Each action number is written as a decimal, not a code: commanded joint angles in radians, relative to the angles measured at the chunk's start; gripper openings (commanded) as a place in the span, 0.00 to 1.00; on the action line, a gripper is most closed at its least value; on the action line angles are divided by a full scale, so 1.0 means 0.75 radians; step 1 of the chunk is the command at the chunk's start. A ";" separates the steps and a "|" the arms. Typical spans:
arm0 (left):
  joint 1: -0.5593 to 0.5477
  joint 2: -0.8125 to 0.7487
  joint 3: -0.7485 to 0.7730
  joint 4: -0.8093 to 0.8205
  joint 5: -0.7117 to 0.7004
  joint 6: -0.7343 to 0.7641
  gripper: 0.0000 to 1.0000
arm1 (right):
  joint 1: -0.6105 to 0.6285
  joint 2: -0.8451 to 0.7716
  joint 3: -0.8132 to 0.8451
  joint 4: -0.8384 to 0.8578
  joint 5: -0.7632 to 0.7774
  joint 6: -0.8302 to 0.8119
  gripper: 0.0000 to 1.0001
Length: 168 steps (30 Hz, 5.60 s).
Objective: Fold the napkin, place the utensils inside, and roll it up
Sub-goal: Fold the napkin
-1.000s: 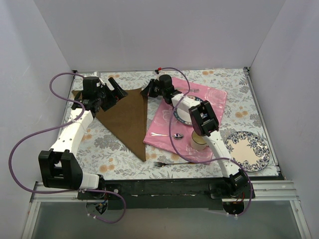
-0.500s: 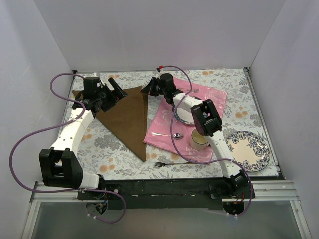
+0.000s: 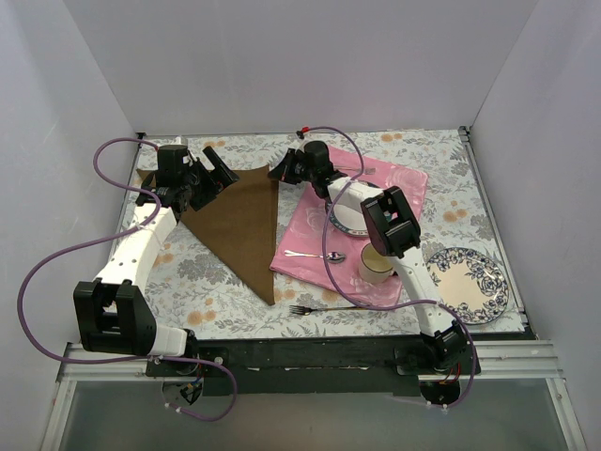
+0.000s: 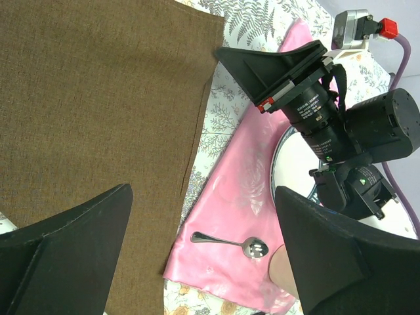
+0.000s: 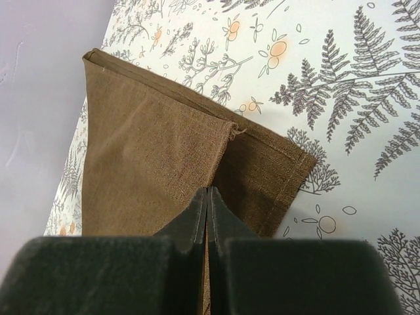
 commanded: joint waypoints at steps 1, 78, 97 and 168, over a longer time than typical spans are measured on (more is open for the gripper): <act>-0.005 -0.025 0.025 -0.012 -0.015 0.008 0.91 | -0.023 -0.111 -0.020 0.069 0.017 -0.028 0.01; 0.588 1.153 0.779 0.301 -0.203 0.087 0.42 | 0.599 -0.774 -0.744 -0.649 0.001 -0.701 0.49; 0.594 1.288 0.912 0.291 -0.223 0.036 0.47 | 0.705 -0.764 -0.814 -0.696 0.013 -0.675 0.40; 0.651 1.341 1.139 0.317 -0.136 0.004 0.59 | 0.740 -0.805 -0.683 -0.845 0.130 -0.734 0.28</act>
